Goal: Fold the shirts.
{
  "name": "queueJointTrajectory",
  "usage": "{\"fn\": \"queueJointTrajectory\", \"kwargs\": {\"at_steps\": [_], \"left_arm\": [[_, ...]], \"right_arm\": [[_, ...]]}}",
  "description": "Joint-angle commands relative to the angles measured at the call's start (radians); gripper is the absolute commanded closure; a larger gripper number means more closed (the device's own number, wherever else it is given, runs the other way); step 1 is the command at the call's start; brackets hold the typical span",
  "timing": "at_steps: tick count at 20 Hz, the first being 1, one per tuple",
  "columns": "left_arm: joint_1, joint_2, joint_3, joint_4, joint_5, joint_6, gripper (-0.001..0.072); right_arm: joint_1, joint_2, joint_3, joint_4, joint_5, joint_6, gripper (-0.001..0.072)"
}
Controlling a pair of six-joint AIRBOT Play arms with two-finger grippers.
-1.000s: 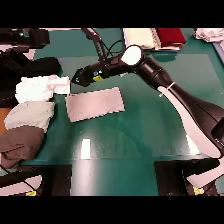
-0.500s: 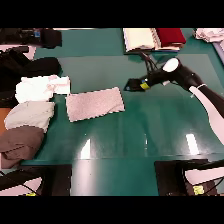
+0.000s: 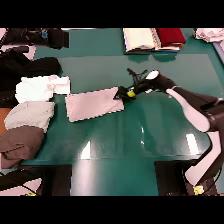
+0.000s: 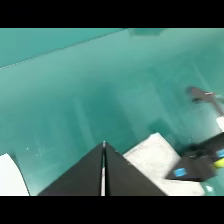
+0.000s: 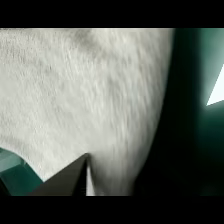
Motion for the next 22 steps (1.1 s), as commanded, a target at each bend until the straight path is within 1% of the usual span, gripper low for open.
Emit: {"fn": "queueJointTrajectory", "kwargs": {"at_steps": [1, 2, 3, 5, 7, 9, 11, 16, 18, 22], "left_arm": [[-0.002, 0.001, 0.000, -0.013, -0.009, 0.000, 0.0687], [-0.002, 0.001, 0.000, -0.019, -0.010, 0.000, 0.0687], [-0.002, 0.001, 0.000, -0.028, -0.010, 0.000, 0.0687], [-0.019, 0.001, 0.000, -0.044, -0.010, 0.000, 0.0688], [-0.070, 0.001, 0.000, -0.043, -0.016, 0.017, 0.0688], [-0.123, 0.001, 0.000, -0.040, -0.016, 0.027, 0.0688], [-0.161, 0.001, 0.000, -0.040, -0.003, 0.027, 0.0687], [-0.176, 0.001, 0.000, -0.040, 0.008, 0.025, 0.0687], [-0.176, 0.001, 0.000, -0.047, 0.022, 0.014, 0.0687], [-0.176, 0.001, 0.000, -0.064, 0.058, 0.014, 0.0687]], "right_arm": [[0.098, -0.102, 0.163, 0.026, -0.023, -0.003, 0.0569], [0.113, -0.116, 0.205, 0.018, -0.024, -0.003, 0.0670], [0.118, -0.121, 0.241, 0.014, -0.023, -0.003, 0.0701], [0.100, -0.103, 0.299, -0.039, -0.014, -0.002, 0.0701], [0.042, -0.053, 0.327, -0.143, 0.010, 0.012, 0.0701], [-0.055, 0.036, 0.292, -0.251, 0.025, 0.048, 0.0701], [-0.176, 0.148, 0.220, -0.347, 0.029, 0.062, 0.0701], [-0.586, 0.429, 0.009, -0.554, 0.021, 0.081, 0.0701], [-0.767, 0.508, -0.069, -0.589, 0.005, 0.081, 0.0702], [-1.086, 0.607, -0.232, -0.593, -0.037, 0.098, 0.0702]]}}
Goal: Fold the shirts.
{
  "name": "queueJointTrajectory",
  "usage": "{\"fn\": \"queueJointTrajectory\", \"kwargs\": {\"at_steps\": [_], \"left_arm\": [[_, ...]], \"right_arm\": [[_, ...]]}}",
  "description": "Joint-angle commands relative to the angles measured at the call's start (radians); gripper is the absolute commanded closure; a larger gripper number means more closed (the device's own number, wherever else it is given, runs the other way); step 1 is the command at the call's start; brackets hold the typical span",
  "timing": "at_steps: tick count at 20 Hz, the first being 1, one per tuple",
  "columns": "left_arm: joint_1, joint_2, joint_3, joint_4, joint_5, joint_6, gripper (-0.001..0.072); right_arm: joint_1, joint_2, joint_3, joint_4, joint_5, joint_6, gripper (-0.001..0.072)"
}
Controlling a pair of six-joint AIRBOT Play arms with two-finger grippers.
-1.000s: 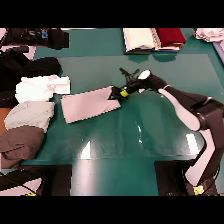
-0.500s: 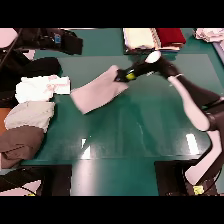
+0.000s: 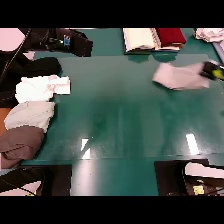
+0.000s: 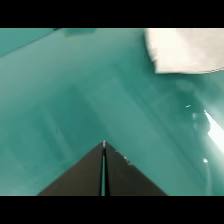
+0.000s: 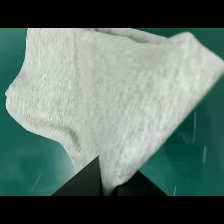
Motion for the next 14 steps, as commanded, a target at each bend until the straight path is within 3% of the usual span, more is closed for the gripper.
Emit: {"fn": "queueJointTrajectory", "kwargs": {"at_steps": [1, 6, 12, 13, 14], "left_arm": [[-0.002, 0.001, 0.000, -0.009, 0.026, -0.005, 0.0687], [-0.002, 0.001, 0.000, -0.009, 0.025, -0.005, 0.0687], [-0.002, 0.001, 0.000, -0.008, 0.014, -0.001, 0.0687], [-0.002, 0.001, 0.000, -0.008, 0.010, -0.001, 0.0687], [-0.002, 0.001, 0.000, -0.006, 0.010, 0.000, 0.0687]], "right_arm": [[-0.281, 0.101, -0.148, -0.047, -0.033, 0.020, 0.0702], [-0.444, 0.220, -0.336, -0.121, -0.055, 0.074, 0.0702], [-0.338, 0.275, -0.443, -0.138, 0.020, 0.074, 0.0699], [-0.312, 0.275, -0.443, -0.171, 0.040, 0.074, 0.0693], [-0.294, 0.277, -0.442, -0.213, 0.055, 0.074, 0.0626]]}}
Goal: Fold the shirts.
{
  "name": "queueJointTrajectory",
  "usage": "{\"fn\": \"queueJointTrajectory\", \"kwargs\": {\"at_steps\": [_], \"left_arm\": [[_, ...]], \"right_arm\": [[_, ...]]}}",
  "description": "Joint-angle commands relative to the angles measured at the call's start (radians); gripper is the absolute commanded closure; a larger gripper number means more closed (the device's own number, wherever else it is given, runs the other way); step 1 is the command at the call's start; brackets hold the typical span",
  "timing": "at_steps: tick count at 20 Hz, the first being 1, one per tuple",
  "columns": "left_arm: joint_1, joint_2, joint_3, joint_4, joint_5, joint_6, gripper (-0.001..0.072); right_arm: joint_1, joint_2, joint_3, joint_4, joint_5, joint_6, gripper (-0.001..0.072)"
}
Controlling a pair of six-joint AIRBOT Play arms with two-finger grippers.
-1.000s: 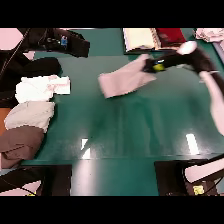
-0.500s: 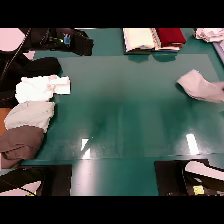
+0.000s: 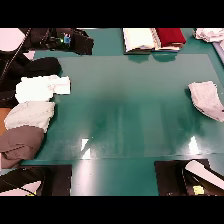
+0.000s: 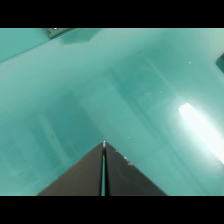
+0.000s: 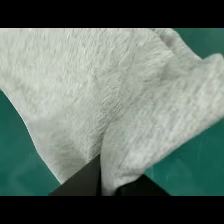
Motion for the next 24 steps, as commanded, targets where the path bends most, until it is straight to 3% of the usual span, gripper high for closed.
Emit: {"fn": "queueJointTrajectory", "kwargs": {"at_steps": [1, 2, 3, 4, 7, 11, 14, 18, 19, 21, 23, 24], "left_arm": [[0.000, 0.001, 0.000, 0.002, -0.008, 0.005, 0.0687], [0.000, 0.001, 0.000, 0.002, -0.007, 0.011, 0.0687], [0.000, 0.001, 0.000, 0.002, -0.007, 0.011, 0.0687], [0.000, 0.001, 0.000, 0.002, -0.007, 0.011, 0.0687], [0.000, 0.001, 0.000, 0.002, -0.007, 0.011, 0.0687], [0.000, 0.001, 0.000, 0.001, -0.005, 0.010, 0.0686], [0.000, 0.001, 0.000, 0.005, 0.002, 0.010, 0.0686], [0.000, 0.001, 0.000, 0.002, 0.004, 0.010, 0.0686], [0.000, 0.001, 0.000, 0.002, 0.004, 0.010, 0.0686], [0.000, 0.001, 0.000, 0.001, 0.003, 0.010, 0.0686], [0.000, 0.001, 0.000, 0.001, 0.004, 0.010, 0.0686], [0.000, 0.001, 0.000, 0.001, 0.003, 0.010, 0.0686]], "right_arm": [[0.064, 0.014, -0.023, -0.110, 0.066, 0.002, 0.0417], [0.076, 0.014, -0.023, -0.159, 0.087, 0.001, 0.0206], [0.083, 0.014, -0.023, -0.225, 0.116, 0.002, 0.0043], [0.084, 0.014, -0.017, -0.284, 0.154, 0.002, 0.0012], [0.084, 0.014, 0.066, -0.370, 0.238, 0.002, 0.0015], [0.185, 0.014, 0.256, -0.163, 0.231, 0.002, 0.0017], [0.378, 0.014, 0.361, 0.006, 0.211, 0.002, 0.0017], [0.705, 0.014, 0.448, 0.016, 0.145, 0.002, 0.0020], [0.772, 0.014, 0.462, 0.012, 0.126, 0.001, 0.0100], [0.890, 0.014, 0.485, 0.012, 0.087, 0.000, 0.0329], [0.972, 0.014, 0.506, 0.011, 0.067, -0.005, 0.0654], [1.003, 0.014, 0.517, 0.011, 0.068, -0.011, 0.0700]]}}
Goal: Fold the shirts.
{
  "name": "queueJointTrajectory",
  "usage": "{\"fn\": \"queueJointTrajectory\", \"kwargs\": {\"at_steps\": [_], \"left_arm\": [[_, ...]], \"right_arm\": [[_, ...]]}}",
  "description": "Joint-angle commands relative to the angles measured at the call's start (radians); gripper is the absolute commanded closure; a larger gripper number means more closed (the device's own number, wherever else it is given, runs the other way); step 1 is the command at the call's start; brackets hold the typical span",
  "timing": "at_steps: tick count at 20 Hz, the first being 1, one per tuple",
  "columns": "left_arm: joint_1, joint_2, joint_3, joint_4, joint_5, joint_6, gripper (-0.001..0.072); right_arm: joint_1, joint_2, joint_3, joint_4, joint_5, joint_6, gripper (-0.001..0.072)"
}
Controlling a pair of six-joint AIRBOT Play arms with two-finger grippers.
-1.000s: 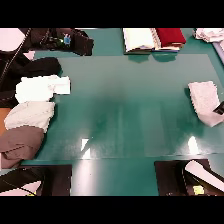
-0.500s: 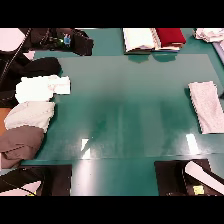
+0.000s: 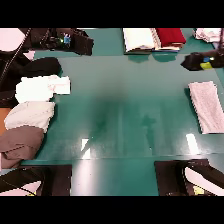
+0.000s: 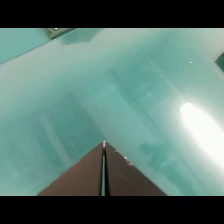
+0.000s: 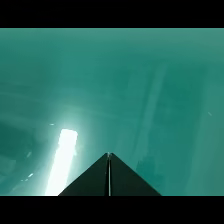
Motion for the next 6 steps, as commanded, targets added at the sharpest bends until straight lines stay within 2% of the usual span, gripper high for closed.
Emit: {"fn": "queueJointTrajectory", "kwargs": {"at_steps": [1, 6], "left_arm": [[0.000, 0.001, 0.000, -0.001, 0.001, 0.000, 0.0686], [0.000, 0.001, 0.000, -0.001, 0.001, 0.000, 0.0686]], "right_arm": [[0.146, 0.000, 0.042, 0.009, -0.035, -0.010, 0.0700], [0.168, 0.000, 0.043, 0.010, -0.019, -0.009, 0.0700]]}}
